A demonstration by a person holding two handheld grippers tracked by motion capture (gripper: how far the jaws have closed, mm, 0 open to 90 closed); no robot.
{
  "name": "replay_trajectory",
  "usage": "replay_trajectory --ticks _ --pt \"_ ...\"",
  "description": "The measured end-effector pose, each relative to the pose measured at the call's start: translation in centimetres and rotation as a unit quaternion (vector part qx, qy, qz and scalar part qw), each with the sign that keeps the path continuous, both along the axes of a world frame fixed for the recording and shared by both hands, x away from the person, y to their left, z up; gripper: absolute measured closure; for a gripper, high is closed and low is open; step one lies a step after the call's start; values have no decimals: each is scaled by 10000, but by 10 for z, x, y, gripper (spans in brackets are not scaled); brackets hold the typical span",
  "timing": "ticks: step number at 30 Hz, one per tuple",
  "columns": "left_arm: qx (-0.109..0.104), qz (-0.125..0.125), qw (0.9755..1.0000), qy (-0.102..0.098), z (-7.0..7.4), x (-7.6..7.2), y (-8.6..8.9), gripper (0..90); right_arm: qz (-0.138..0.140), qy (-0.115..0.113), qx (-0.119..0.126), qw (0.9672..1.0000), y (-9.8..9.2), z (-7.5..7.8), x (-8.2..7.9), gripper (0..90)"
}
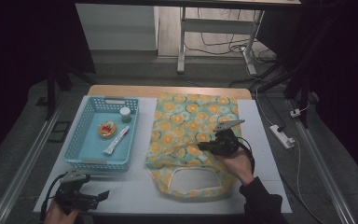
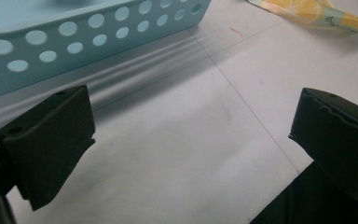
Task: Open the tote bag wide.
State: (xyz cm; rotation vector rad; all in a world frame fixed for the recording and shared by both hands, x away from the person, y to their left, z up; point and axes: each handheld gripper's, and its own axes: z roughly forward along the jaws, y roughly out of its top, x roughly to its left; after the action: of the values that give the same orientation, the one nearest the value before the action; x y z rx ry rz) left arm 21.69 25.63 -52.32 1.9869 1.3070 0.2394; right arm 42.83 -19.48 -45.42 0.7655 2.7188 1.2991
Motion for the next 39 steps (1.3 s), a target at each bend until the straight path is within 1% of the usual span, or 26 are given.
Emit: replay_trajectory --ticks 2,3,4,7,10,12,14,15,17,18,19,21,23,24,26,28,30,39 --pt "-7 -10 10000 9 0 0 0 0 -68 -16 -30 10000 1 3 9 884" --pt "-15 -10 10000 11 0 0 0 0 -68 -16 -30 10000 1 3 9 884" --pt "-32 -3 10000 15 0 0 0 0 -124 -39 -29 9999 2 6 14 884" --pt "-86 -1 10000 -20 0 -1 2 0 -167 -69 -55 9998 3 9 19 884" --pt "-131 -4 9999 -40 0 -1 3 0 -238 -159 -95 9995 5 13 29 884" --pt "-131 -8 9999 -43 0 -1 3 0 -260 -175 -91 9995 6 13 32 884" --pt "-122 -17 9999 -48 0 -2 2 0 -296 -188 -93 9993 7 14 38 884" --pt "-112 -23 9999 -53 0 -2 2 0 -316 -204 -126 9992 9 15 44 884" --pt "-110 -31 9999 -58 0 -2 2 0 -343 -221 -148 9991 11 15 50 884" --pt "-114 -30 9999 -56 0 -2 2 0 -343 -221 -148 9991 11 15 50 884" --pt "-123 -31 9999 -54 0 -2 2 0 -367 -221 -163 9989 13 14 55 884" --pt "-131 -33 9999 -55 0 -2 3 0 -389 -248 -186 9988 15 15 61 884" --pt "-132 -34 9999 -56 0 -2 3 0 -417 -257 -174 9986 17 16 67 884" --pt "-129 -37 9999 -56 0 -2 3 0 -417 -257 -174 9986 17 16 67 884" --pt "-127 -40 9999 -56 0 -2 3 0 -445 -303 -172 9984 20 18 75 884" --pt "-127 -41 9999 -58 0 -2 2 0 -455 -315 -170 9983 20 18 77 884" --pt "-130 -43 9999 -56 0 -2 3 0 -484 -344 -187 9981 22 20 84 884" --pt "-131 -45 9999 -53 0 -2 3 1 -683 -435 -188 9965 24 22 106 884"
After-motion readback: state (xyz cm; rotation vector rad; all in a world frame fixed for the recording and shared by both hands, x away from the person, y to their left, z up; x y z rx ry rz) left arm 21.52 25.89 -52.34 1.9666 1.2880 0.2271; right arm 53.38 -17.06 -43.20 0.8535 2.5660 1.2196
